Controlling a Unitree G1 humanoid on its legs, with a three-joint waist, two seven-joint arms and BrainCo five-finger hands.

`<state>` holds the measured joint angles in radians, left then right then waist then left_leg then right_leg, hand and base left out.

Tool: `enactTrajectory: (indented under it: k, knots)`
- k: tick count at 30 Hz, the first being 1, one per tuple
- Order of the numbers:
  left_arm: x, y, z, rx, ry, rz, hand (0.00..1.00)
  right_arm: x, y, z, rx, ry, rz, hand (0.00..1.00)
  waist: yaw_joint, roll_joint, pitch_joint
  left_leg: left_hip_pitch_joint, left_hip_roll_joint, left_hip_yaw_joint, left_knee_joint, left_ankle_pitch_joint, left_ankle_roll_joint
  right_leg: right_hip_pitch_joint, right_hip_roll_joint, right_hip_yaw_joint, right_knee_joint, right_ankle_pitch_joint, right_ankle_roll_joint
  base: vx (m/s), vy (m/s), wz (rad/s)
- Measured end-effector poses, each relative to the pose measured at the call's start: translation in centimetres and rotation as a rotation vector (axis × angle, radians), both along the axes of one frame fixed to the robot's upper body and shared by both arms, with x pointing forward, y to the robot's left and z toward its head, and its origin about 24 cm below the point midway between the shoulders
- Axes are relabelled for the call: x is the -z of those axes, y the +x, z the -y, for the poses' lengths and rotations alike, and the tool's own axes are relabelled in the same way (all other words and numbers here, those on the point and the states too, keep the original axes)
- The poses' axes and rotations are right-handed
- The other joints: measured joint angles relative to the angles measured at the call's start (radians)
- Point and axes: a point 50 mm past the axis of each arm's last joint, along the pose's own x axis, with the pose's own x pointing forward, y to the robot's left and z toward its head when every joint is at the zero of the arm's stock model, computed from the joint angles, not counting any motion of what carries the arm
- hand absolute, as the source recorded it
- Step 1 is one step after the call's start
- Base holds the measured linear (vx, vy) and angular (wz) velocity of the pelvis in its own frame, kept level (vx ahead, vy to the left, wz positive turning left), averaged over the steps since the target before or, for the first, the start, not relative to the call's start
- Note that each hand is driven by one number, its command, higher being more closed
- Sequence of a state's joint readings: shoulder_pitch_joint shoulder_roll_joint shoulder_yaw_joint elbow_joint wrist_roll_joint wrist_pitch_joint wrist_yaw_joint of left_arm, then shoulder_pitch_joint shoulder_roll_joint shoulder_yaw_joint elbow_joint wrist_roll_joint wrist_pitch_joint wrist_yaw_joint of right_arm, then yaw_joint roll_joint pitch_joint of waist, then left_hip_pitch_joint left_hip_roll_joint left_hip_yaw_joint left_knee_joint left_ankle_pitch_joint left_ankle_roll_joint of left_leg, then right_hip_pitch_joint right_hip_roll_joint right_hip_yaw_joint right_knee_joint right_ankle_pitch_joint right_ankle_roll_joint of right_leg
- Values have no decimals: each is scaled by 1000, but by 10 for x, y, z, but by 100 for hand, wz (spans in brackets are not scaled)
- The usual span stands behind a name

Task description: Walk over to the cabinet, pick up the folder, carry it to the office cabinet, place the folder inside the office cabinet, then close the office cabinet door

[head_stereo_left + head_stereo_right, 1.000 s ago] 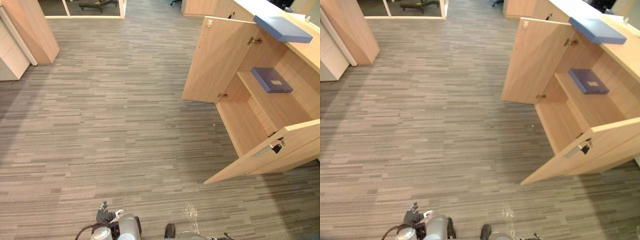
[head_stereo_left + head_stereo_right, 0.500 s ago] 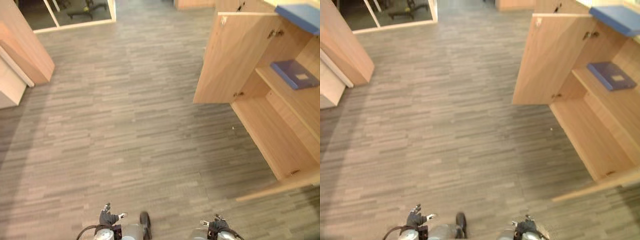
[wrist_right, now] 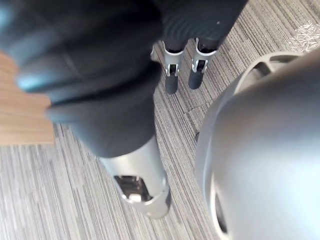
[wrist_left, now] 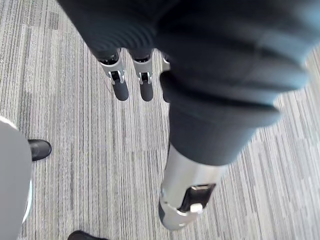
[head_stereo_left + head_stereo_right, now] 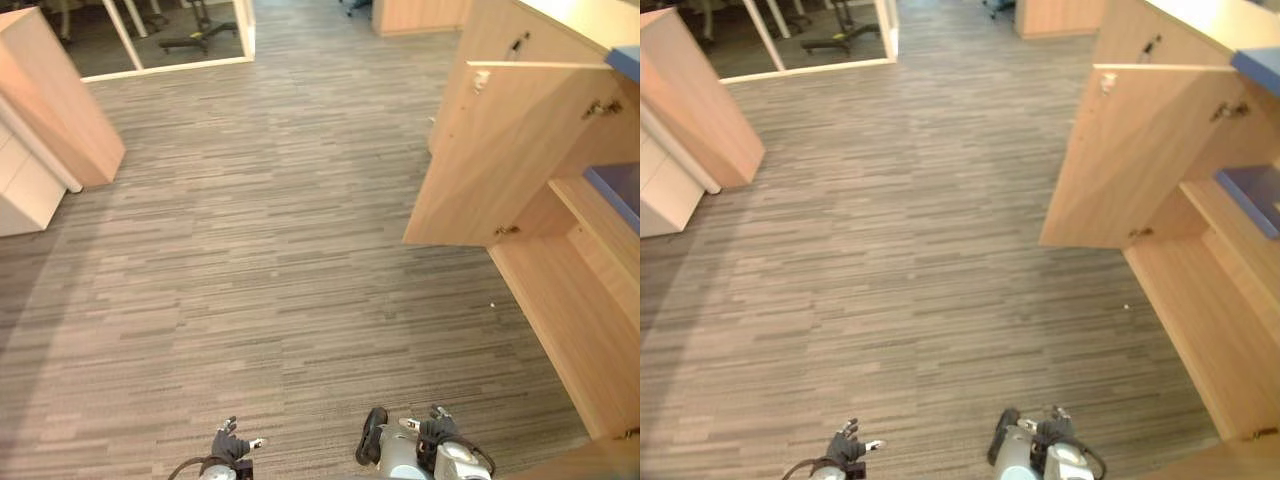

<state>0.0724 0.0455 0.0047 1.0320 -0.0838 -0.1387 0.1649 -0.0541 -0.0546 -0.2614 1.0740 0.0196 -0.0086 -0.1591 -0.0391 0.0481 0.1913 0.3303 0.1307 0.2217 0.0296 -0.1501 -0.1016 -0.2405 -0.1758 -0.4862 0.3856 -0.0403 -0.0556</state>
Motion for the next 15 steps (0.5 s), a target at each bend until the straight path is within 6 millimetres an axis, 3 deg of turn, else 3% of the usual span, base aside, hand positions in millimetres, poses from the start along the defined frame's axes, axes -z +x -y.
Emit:
enactTrajectory:
  k: [4, 6, 7, 8, 9, 11, 13, 15]
  knots:
    - [1, -3, -4, -20, 3, -15, 0, 4, -11, 2, 38, 14, -32, 0, -1, -7, -5, -7, 76, 7, 141, -12, -21, 55, 68, -5, 3, -81, -6, 258, -274, -13]
    - [1, -3, -10, -73, 4, -11, 0, 8, -21, 1, 100, 44, -45, 0, 0, -1, -13, -174, 164, -40, 505, 0, -35, 127, 137, -20, -97, -83, -11, 270, -287, -2]
    - [1, -3, -11, -89, 3, -10, 0, 8, -24, 2, 115, 50, -46, 0, -1, 3, -14, -218, 189, -59, 603, 28, -34, 151, 159, -23, -122, -81, -14, 287, -264, -12]
    - [0, -3, -15, -119, 7, -5, 0, 9, -28, 1, 142, 63, -48, 0, 1, 2, -12, -280, 242, -71, 774, 97, -18, 206, 203, -16, -165, -80, -23, 248, -161, -28]
    - [-1, -4, -18, -143, 9, 0, 0, 10, -31, 1, 155, 68, -53, 0, 7, 0, -9, -338, 283, -66, 946, 91, -9, 255, 238, 3, -194, -89, -40, 302, -180, -36]
    - [-3, -1, -21, -154, 12, 16, 0, 11, -35, 2, 165, 63, -64, 0, 11, -10, -5, -409, 277, -49, 1060, 21, 1, 310, 259, 40, -230, -97, -52, 275, -72, -50]
    - [-5, 1, -23, -199, 6, 38, 0, 12, -38, 4, 182, 59, -76, 0, 21, -13, -2, -477, 232, -30, 1027, -44, 2, 353, 260, 85, -267, -89, -40, 264, -19, -63]
    - [-7, 1, -27, -247, 10, 59, 0, 13, -41, 5, 213, 67, -92, 0, 38, -16, 1, -536, 183, -39, 893, -92, -2, 389, 257, 132, -294, -89, -32, 238, 39, -69]
